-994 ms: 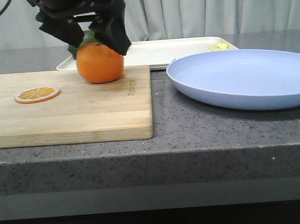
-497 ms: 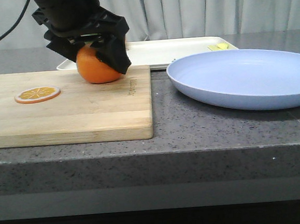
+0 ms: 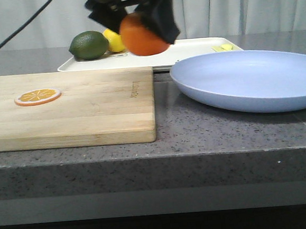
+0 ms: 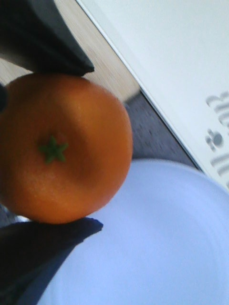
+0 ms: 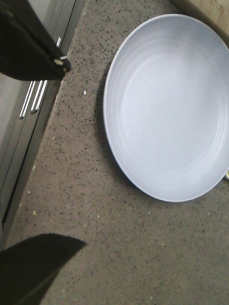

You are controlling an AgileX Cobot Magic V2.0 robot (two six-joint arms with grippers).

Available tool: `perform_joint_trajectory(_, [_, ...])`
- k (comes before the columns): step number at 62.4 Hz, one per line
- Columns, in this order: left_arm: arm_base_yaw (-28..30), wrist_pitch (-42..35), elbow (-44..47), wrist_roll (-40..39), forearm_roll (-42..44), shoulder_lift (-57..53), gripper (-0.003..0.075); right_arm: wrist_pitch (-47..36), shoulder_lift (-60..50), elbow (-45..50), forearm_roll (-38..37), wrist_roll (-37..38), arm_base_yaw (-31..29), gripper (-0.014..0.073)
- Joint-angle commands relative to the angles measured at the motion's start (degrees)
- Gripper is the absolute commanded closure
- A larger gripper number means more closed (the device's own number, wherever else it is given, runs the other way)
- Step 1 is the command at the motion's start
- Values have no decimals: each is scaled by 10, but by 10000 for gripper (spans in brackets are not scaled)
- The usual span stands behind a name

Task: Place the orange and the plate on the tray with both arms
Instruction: 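Lift the orange with the left gripper and carry it over the blue plate, then lower the orange onto the plate, open the left gripper and withdraw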

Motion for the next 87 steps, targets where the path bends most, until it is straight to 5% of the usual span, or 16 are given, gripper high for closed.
perform_joint_trajectory(1, [-34, -36, -49, 0, -8, -6, 319, -37, 6, -20, -5, -4, 0, -59])
perform_joint_trajectory(28, [-95, -23, -210, 0, -9, 148, 304, -36, 6, -20, -5, -4, 0, -59])
perform_joint_trajectory(39, [-99, -25, -219, 0, -13, 162, 108, -33, 6, -20, -5, -4, 0, -59])
perform_joint_trajectory(48, [-99, -17, -220, -14, -13, 158, 78, -33, 6, -20, -5, -4, 0, -59])
perform_joint_trajectory(71, [-96, 61, -208, -60, 4, 30, 80, -33, 6, -20, -5, -4, 0, -59])
perform_joint_trajectory(87, [-96, 34, -66, -76, 50, -118, 80, -38, 6, -20, -5, -4, 0, -59])
